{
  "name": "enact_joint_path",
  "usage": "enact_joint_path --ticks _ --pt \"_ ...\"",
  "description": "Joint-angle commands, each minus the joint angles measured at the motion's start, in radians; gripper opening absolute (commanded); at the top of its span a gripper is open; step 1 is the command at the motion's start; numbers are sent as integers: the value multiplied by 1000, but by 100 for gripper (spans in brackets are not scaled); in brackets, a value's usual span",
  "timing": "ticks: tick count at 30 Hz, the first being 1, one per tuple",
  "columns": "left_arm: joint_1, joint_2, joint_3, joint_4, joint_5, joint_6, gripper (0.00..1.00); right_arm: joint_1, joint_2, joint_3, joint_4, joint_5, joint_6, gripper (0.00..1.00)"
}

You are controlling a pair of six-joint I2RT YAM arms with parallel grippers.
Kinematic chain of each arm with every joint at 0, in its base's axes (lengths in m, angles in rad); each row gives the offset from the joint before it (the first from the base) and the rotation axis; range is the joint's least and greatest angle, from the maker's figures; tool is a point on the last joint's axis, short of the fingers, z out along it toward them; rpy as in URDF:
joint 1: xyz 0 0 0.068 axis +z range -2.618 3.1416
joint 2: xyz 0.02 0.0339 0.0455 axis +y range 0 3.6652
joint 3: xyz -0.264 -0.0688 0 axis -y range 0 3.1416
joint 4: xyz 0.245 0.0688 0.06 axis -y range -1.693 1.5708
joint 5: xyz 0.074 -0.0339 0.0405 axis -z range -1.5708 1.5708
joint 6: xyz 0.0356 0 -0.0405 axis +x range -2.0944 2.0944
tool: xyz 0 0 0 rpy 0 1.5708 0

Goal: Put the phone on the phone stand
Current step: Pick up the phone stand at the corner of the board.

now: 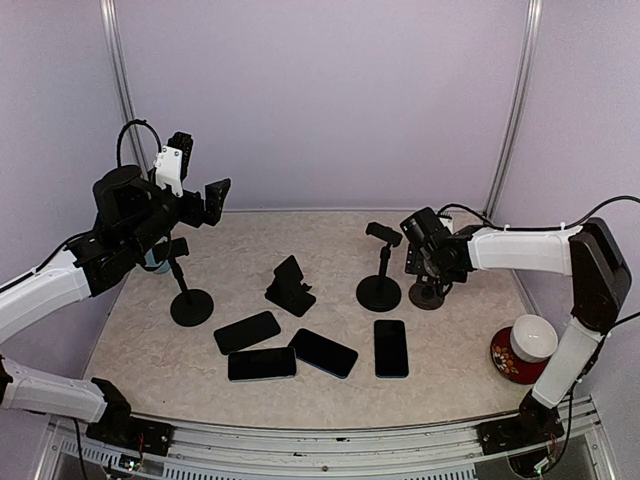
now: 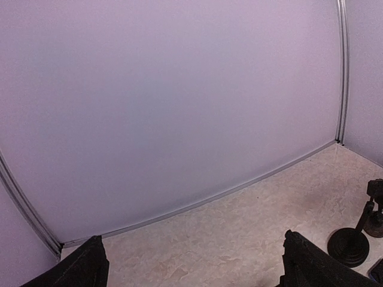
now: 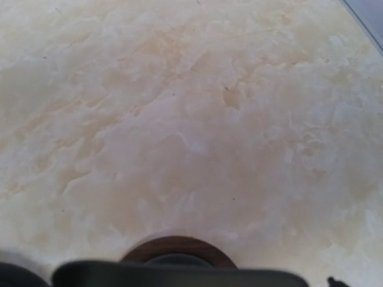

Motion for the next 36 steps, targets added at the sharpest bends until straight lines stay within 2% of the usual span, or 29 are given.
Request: enact_joint_path --ticks 1,12,21,24,30,36 --pt "-9 -7 -8 28 -7 10 99 -3 18 15 20 40 24 95" --pt "-8 -9 -8 28 -6 11 99 -32 53 13 69 20 3 87" --pt "-9 -6 -8 28 -6 12 99 -35 36 15 71 61 -23 69" --pt "-10 -7 -8 28 -5 10 99 -37 18 14 78 75 -43 57" --pt "-10 -7 -7 28 -3 10 99 -63 -26 2 154 42 -142 57" --pt "-10 -10 -7 27 -4 10 99 -161 -59 -4 257 -98 -304 57"
